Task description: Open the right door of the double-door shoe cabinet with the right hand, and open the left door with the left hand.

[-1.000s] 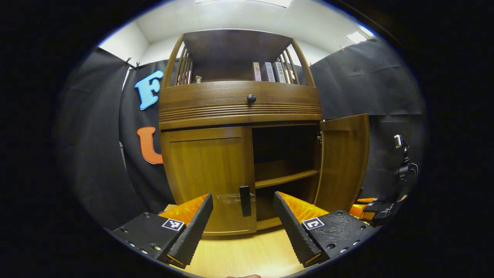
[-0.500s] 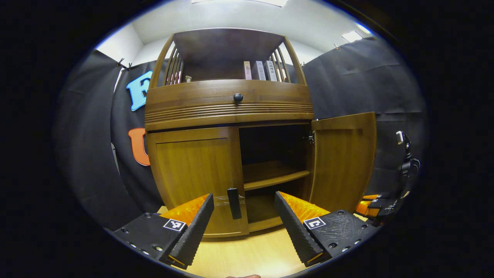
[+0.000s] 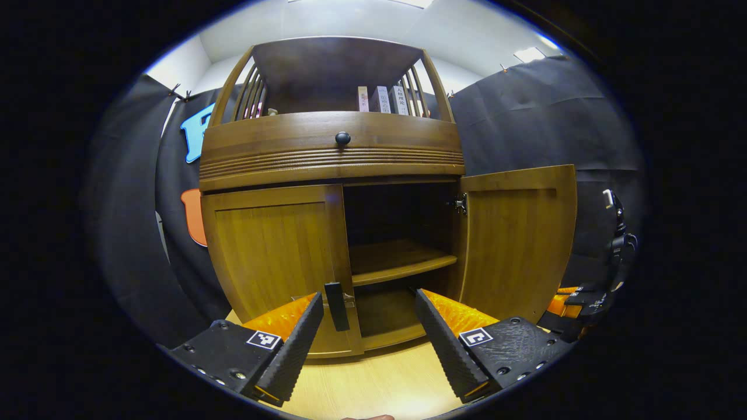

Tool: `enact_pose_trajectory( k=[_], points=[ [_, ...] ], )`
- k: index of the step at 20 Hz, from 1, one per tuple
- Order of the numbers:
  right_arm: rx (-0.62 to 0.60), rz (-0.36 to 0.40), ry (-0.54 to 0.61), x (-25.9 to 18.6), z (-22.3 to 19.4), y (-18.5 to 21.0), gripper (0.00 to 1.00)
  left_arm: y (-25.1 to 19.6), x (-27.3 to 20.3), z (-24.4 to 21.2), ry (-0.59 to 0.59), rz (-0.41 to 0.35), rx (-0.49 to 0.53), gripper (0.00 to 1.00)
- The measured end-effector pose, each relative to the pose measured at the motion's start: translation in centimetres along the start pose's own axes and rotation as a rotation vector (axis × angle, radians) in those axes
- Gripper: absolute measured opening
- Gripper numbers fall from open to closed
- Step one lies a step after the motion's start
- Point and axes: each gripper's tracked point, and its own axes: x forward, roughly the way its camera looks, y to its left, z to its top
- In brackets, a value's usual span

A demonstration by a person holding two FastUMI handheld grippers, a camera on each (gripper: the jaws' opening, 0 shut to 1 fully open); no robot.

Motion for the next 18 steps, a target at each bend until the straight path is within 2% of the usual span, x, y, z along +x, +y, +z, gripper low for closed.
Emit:
enact_pose_trajectory(
  k=[1,3,4,9,11,12,13,14,18],
  points=[
    [0.001,-0.002,0.000,-0.2,0.0,-0.2,0.04,0.0,0.1,-0.1,0.002,-0.001,-0.004,1.00],
    [-0.001,-0.015,-0.004,-0.3,0.1,-1.0,0.04,0.0,0.3,-0.3,0.006,0.000,-0.011,1.00],
    [-0.005,-0.025,-0.006,-0.5,0.1,-1.5,0.04,0.1,0.6,-0.4,0.010,0.003,-0.015,0.95],
    [0.045,-0.084,-0.023,-1.5,0.1,-4.3,0.04,0.8,1.9,-1.4,0.042,0.009,-0.047,0.95],
    [0.060,-0.084,-0.036,-2.1,0.4,-5.0,0.04,1.4,2.5,-1.7,0.050,0.023,-0.052,0.95],
    [0.063,-0.074,-0.041,-2.3,0.4,-4.9,0.00,1.8,2.9,-1.8,0.055,0.033,-0.055,0.95],
    [0.055,-0.071,-0.047,-2.5,0.5,-4.8,0.00,2.2,3.2,-2.1,0.063,0.045,-0.058,1.00],
    [0.043,-0.073,-0.058,-2.6,0.7,-4.9,0.04,2.7,3.6,-2.3,0.068,0.058,-0.061,0.95],
    [0.007,-0.115,-0.091,-3.2,1.4,-5.5,0.00,4.7,5.5,-4.1,0.119,0.097,-0.067,0.95]
  ],
)
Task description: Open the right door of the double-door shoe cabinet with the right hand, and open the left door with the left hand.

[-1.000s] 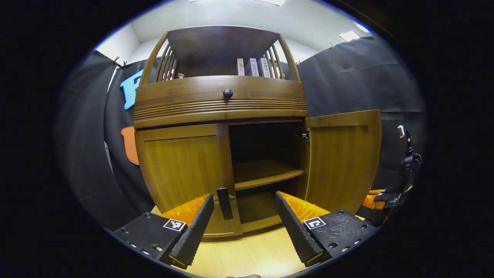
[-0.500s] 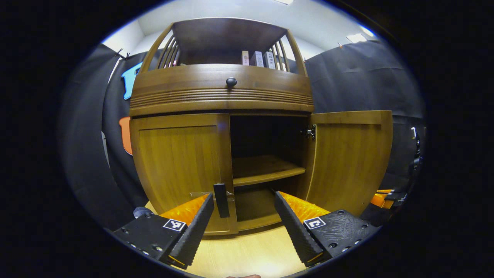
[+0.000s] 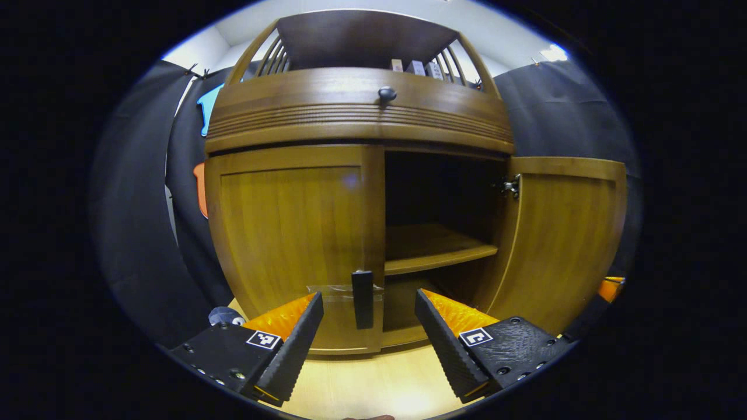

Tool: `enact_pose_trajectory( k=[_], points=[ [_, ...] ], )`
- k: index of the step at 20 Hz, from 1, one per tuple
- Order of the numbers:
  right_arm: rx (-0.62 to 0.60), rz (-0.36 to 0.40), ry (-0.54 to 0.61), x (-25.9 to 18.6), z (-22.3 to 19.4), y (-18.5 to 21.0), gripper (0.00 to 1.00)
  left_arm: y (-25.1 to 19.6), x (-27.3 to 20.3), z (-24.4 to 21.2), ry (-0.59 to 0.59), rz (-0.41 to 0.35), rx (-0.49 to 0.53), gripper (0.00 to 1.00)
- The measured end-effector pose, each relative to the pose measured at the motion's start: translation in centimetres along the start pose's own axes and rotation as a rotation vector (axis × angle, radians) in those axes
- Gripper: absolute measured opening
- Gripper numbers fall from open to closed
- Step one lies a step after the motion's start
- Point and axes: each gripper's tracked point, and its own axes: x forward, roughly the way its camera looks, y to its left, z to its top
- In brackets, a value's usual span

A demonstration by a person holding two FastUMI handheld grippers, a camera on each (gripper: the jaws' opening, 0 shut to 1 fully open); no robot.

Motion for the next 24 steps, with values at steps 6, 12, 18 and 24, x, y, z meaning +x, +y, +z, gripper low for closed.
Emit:
enact_pose_trajectory(
  k=[6,12,18,24],
  points=[
    [0.033,-0.020,-0.027,-0.7,0.7,-1.0,0.12,1.5,3.2,-2.9,0.081,0.008,-0.002,0.92],
    [0.042,-0.016,-0.056,-1.8,0.9,-1.3,0.56,0.8,7.2,-3.4,0.069,-0.015,-0.014,0.81],
    [0.024,-0.010,-0.056,-2.8,1.3,-0.9,0.59,1.1,11.5,-5.9,0.125,-0.033,0.012,0.69],
    [0.012,0.011,-0.045,-3.5,1.1,0.2,0.59,1.6,12.8,-5.8,0.076,-0.020,0.035,0.62]
  ],
)
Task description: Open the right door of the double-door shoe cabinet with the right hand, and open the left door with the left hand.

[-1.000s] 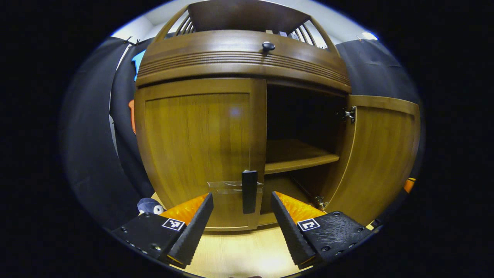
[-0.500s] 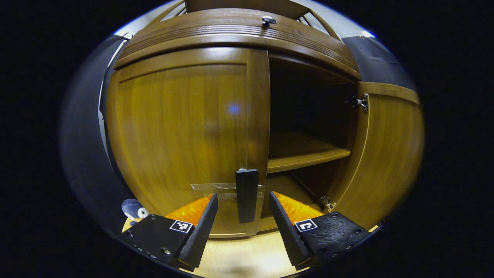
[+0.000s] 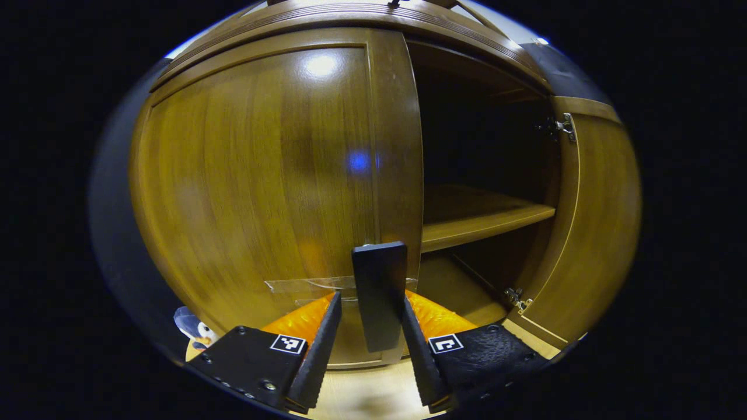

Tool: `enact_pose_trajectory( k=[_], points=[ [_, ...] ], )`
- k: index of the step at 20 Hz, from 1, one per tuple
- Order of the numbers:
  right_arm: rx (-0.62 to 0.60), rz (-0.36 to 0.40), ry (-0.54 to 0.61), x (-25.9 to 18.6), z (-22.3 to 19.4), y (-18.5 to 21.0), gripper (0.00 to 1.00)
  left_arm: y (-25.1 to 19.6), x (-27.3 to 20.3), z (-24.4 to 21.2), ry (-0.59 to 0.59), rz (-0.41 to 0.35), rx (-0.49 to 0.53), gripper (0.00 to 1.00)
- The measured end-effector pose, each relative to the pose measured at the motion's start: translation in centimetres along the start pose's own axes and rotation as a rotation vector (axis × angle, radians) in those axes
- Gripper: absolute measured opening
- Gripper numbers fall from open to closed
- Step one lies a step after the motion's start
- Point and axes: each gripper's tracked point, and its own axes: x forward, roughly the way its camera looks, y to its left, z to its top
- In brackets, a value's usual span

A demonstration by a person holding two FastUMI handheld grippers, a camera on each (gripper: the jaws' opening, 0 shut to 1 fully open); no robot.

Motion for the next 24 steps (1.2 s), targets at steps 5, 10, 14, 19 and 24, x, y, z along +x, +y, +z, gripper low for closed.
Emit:
enact_pose_trajectory(
  k=[5,10,14,19,24],
  points=[
    [-0.019,0.033,0.011,-0.2,-0.5,1.6,0.60,-0.8,-0.2,0.7,-0.024,-0.013,-0.028,0.36],
    [-0.033,0.066,0.016,0.0,-0.8,2.7,0.60,-0.8,0.3,0.6,-0.031,-0.007,-0.038,0.28],
    [-0.034,0.082,0.020,0.2,-1.0,3.3,0.59,-0.9,-0.1,0.3,-0.019,-0.019,-0.040,0.28],
    [-0.033,0.119,0.014,1.3,-1.0,4.6,0.59,-1.0,-1.4,-0.1,-0.020,-0.032,-0.029,0.28],
    [-0.057,0.178,0.029,2.1,-1.6,6.3,0.59,-0.9,-3.4,-0.7,-0.028,-0.049,-0.029,0.28]
  ],
)
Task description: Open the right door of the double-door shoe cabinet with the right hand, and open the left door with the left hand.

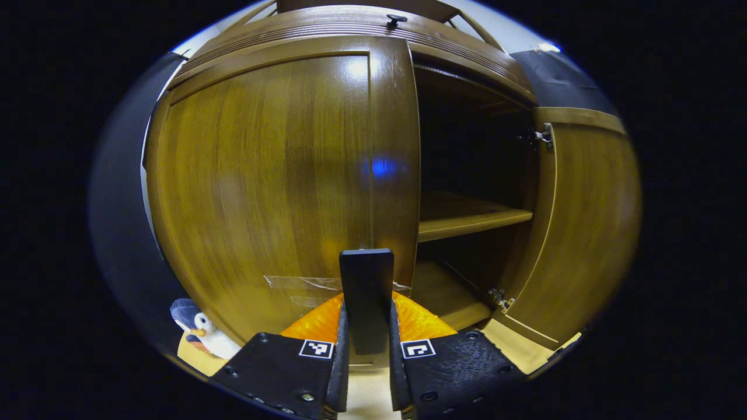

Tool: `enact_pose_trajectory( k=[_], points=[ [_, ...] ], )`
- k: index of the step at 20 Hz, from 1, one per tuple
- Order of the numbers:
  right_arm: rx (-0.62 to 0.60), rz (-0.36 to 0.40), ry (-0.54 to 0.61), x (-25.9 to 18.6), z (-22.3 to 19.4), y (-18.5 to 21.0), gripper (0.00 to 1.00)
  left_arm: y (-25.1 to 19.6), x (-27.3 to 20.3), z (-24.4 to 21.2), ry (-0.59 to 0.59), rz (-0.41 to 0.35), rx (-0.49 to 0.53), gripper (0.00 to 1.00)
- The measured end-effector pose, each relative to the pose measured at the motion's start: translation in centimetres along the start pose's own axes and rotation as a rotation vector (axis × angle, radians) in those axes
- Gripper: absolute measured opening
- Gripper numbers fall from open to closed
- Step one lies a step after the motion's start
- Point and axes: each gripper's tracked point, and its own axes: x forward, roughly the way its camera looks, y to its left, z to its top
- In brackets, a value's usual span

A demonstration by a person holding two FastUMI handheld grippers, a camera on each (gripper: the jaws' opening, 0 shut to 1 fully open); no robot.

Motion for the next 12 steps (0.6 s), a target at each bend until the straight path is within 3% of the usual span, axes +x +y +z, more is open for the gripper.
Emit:
enact_pose_trajectory(
  k=[12],
  points=[
    [-0.062,0.137,0.006,2.2,0.3,4.7,0.60,0.9,-5.8,-1.5,0.004,0.038,-0.007,0.28]
  ],
)
